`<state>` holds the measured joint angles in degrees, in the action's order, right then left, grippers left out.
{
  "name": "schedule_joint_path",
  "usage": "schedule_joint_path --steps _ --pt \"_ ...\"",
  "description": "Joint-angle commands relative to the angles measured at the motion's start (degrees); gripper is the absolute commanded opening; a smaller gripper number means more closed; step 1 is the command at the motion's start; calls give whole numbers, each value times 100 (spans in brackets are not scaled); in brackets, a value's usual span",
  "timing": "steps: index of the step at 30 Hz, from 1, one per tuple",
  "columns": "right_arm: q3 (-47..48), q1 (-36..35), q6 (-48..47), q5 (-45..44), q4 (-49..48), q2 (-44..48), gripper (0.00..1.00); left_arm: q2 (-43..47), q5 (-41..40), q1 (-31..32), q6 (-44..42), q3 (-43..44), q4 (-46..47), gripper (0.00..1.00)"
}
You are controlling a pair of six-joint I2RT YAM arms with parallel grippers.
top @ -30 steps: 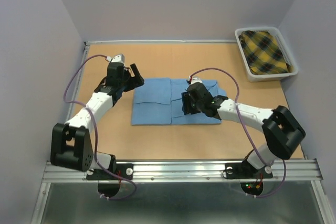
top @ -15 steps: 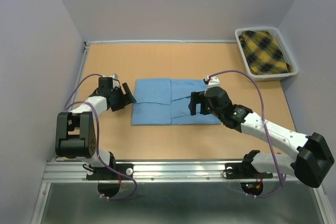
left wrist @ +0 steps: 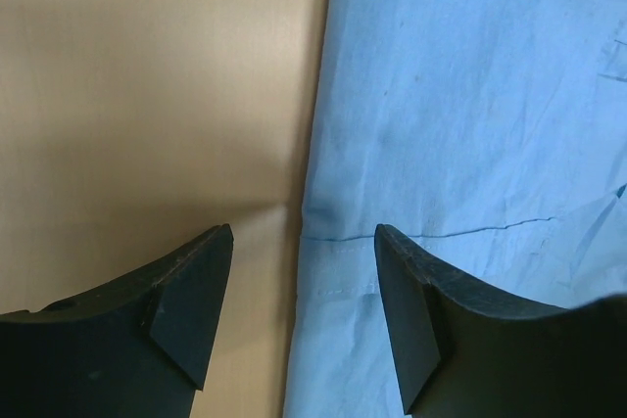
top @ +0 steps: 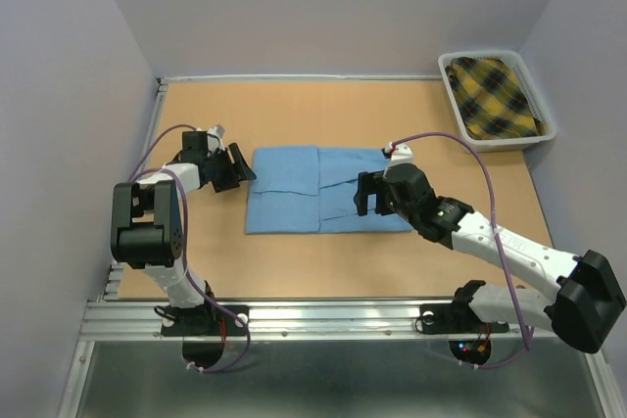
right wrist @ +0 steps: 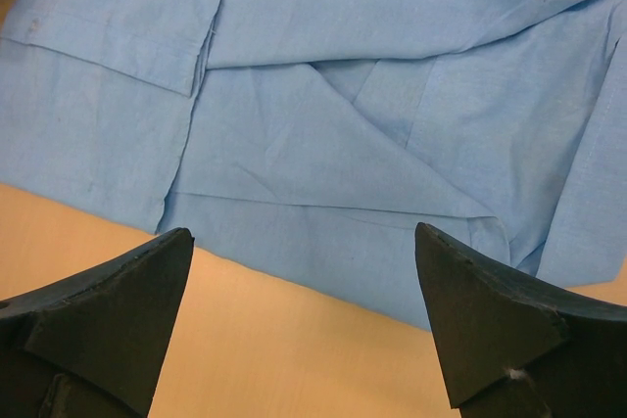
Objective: Fold and stack the long sleeve shirts
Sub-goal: Fold the shirt
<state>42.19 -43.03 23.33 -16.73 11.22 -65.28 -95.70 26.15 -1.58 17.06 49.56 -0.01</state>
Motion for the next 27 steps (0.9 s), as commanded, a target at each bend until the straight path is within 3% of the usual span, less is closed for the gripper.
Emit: schedule_joint_path --steps 1,12,21,27 --pt "-141 40 -66 -164 -120 156 100 -432 -48 44 -317 -96 -526 72" --pt "245 40 -101 117 -199 -275 100 -441 206 448 -133 -131 -579 68" --pt "201 31 -162 609 -296 -336 98 -239 417 755 937 -639 -26 51" --pt "236 -398 -206 900 -665 -705 95 245 426 1458 1730 -1079 686 55"
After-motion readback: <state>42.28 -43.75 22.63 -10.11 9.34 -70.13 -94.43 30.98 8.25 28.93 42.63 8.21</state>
